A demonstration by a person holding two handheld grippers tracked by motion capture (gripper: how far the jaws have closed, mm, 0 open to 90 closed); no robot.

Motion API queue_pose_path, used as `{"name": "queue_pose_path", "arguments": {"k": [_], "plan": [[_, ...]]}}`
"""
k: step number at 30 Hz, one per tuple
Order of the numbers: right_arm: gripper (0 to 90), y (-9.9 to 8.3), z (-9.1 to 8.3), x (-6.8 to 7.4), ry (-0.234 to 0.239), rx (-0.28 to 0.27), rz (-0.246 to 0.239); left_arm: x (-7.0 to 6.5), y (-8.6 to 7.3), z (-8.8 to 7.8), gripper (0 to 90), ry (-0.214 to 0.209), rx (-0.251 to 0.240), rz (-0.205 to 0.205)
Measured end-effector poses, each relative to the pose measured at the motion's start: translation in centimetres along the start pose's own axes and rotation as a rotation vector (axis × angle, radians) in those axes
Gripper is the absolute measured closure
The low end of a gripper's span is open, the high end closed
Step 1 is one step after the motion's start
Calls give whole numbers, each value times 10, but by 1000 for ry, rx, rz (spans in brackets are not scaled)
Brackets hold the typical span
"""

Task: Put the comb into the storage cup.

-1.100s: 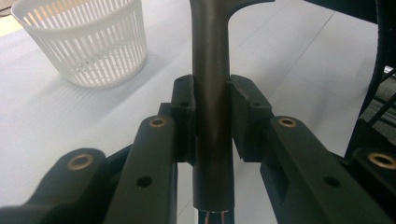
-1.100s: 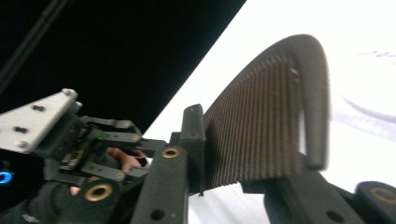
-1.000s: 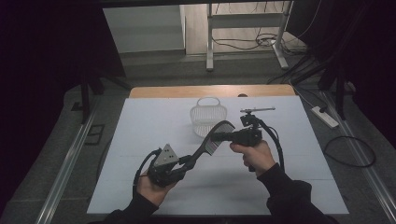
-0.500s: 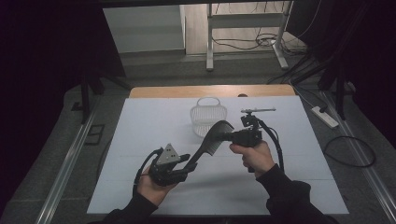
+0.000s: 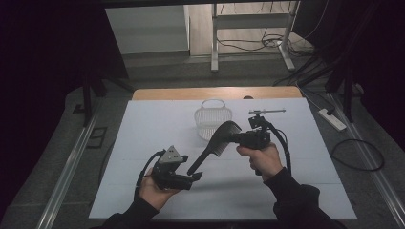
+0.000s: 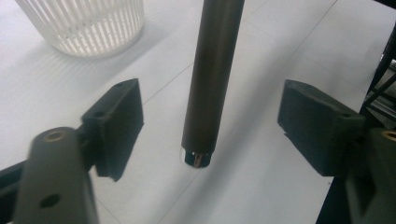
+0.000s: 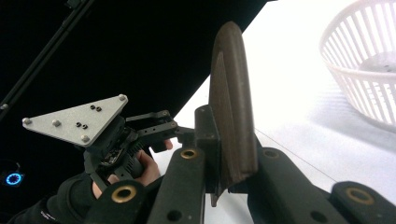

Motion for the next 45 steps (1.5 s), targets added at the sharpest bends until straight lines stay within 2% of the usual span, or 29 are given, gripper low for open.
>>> {"name": "queue_pose_path", "arguments": {"k": [7,14,16,20,26,36,40,45], "plan": [[862,2,-5,0,-13,-19,-28,5,-4,-4,91,-43,-6,-18],[862,4,-8,-2,-38,-28,-43,13,-12,-9,4,-49,1,-55],[862,4,-8,-2,-42,-30,-48,14,-14,-10,0,-32,4,-55],[862,6,-9,-2,-36,-45,-58,15,-18,-12,0,-26,7,-53],[862,8,-12,-4,-55,-53,-60,16,-24,-14,0,-25,11,-45],[861,16,-19,-8,-75,-83,-71,22,-33,-29,0,-27,-36,-68],[862,19,-21,-9,-88,-88,-70,26,-39,-34,0,-3,-42,-45],[861,24,-23,-12,-103,-96,-66,28,-45,-39,0,-9,-31,-75]]}}
Point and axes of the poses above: each handheld gripper's, and its own axes: z roughly forward along the jaws, y roughly out of its top, x roughly to its left, the point moved 7 cm from there along z, roughly forward along the jaws, and after that the axes turned 10 degrees about x, right-handed, at the moved point
